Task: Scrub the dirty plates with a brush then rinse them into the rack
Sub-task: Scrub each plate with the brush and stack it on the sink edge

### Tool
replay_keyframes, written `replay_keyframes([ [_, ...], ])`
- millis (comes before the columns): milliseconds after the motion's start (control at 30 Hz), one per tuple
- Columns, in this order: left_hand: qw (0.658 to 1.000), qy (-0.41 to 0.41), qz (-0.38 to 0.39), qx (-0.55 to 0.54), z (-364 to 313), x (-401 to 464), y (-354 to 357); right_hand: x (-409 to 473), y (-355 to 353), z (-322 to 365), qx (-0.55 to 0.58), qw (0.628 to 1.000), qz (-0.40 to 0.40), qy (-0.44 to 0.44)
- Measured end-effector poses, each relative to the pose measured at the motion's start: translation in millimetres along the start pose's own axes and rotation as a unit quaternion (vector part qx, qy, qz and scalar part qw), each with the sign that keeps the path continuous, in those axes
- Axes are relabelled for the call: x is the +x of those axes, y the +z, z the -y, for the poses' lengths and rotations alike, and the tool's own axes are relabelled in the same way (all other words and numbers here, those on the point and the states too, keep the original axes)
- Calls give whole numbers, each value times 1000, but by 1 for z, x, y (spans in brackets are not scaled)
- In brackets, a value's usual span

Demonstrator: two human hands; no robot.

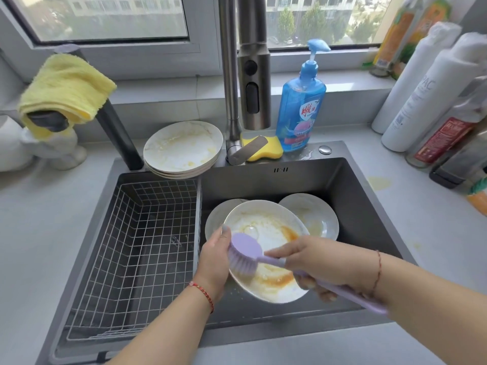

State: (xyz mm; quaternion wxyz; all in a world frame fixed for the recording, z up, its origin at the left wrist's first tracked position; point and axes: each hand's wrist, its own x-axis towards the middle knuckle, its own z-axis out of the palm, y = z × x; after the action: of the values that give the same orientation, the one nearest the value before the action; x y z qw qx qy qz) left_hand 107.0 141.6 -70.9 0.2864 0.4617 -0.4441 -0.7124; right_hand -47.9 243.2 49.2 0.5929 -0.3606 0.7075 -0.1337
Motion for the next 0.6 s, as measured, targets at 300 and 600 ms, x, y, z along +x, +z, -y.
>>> replay_keyframes([
  [300, 1000, -3, 9, 3, -4, 2, -3, 34, -20, -15, -399, 899, -177, -37],
  [600, 997, 60, -7, 58, -8, 9, -6, 11, -13, -20, -432, 901, 33, 35],
])
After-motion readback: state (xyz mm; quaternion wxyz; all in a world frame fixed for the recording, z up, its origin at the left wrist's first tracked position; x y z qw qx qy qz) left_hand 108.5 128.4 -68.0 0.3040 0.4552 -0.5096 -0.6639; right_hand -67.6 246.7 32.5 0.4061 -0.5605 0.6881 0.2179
